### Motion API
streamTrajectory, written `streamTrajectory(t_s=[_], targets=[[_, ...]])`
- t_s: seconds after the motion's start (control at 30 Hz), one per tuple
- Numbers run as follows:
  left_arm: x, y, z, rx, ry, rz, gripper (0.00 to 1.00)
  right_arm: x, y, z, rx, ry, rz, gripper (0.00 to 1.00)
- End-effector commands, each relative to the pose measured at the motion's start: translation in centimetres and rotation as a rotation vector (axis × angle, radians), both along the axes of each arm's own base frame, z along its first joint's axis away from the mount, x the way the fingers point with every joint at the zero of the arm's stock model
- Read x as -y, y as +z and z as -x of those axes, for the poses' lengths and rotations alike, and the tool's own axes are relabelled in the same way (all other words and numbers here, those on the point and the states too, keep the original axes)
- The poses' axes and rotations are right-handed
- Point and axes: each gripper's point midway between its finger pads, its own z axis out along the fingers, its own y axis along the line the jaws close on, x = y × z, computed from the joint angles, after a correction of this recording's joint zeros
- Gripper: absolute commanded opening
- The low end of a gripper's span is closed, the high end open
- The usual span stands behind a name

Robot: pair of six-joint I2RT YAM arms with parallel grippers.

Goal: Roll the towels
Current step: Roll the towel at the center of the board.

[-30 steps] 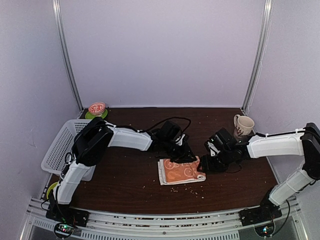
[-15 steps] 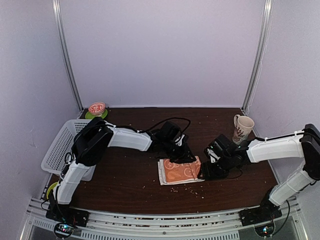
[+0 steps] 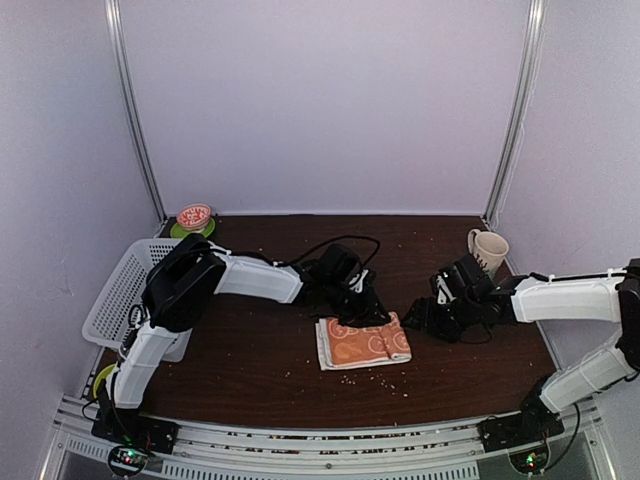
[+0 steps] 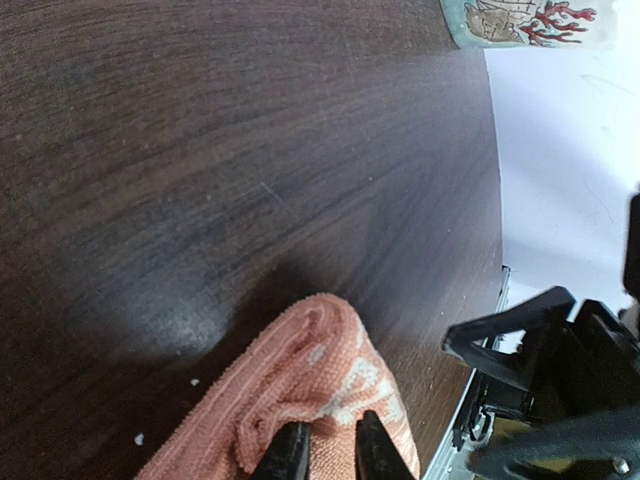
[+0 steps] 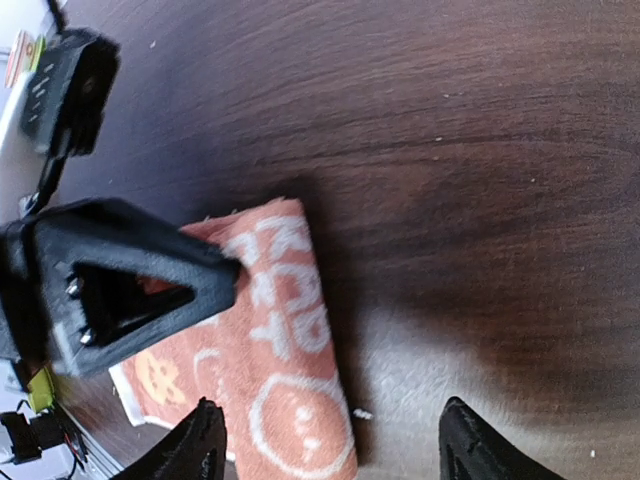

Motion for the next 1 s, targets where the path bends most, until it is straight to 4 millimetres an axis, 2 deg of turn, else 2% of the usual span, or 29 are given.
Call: streamTrajectory(t_s=[0.0,0.17,0.43,0.57,0.7,0.87,0.97], targets=[[-1.8,-1.7,-0.4,-0.007,0.035,-0.077,0.19,-0.6,-1.3,-1.2,-0.029,-0.068,-0.086,0.72],[-2.0,-1.7,-0.3,-0.003,0.037,-0.076,0.19,-1.1,-3.3,-0.8,-0.081,-0.050,-0.097,0.68],[-1.9,-1.5,-0.3,0.001,0.035,-0.070,0.19,-0.9,-5.1,0.4,-0.133,-0.024,-0.073,0.60],[-1.9,-1.4,-0.3,0.002,0.035,-0.069,0.19,-1.1,-6.0,1.2,-0.167,-0.004,-0.068,0.49],[-2.0,-1.6,-0.3,0.001,0.036,-0.073,0.19,-2.0,-6.8,2.0,-0.195,0.027,-0.075,0.42],[-2.1,-1.7,-0.2,0.001,0.036,-0.076,0.19,-2.5,-6.9,2.1,-0.202,0.040,-0.072,0.36],[-2.1,-1.8,-0.2,0.000,0.034,-0.076,0.18,-2.6,-7.0,2.1,-0.206,0.052,-0.067,0.26]])
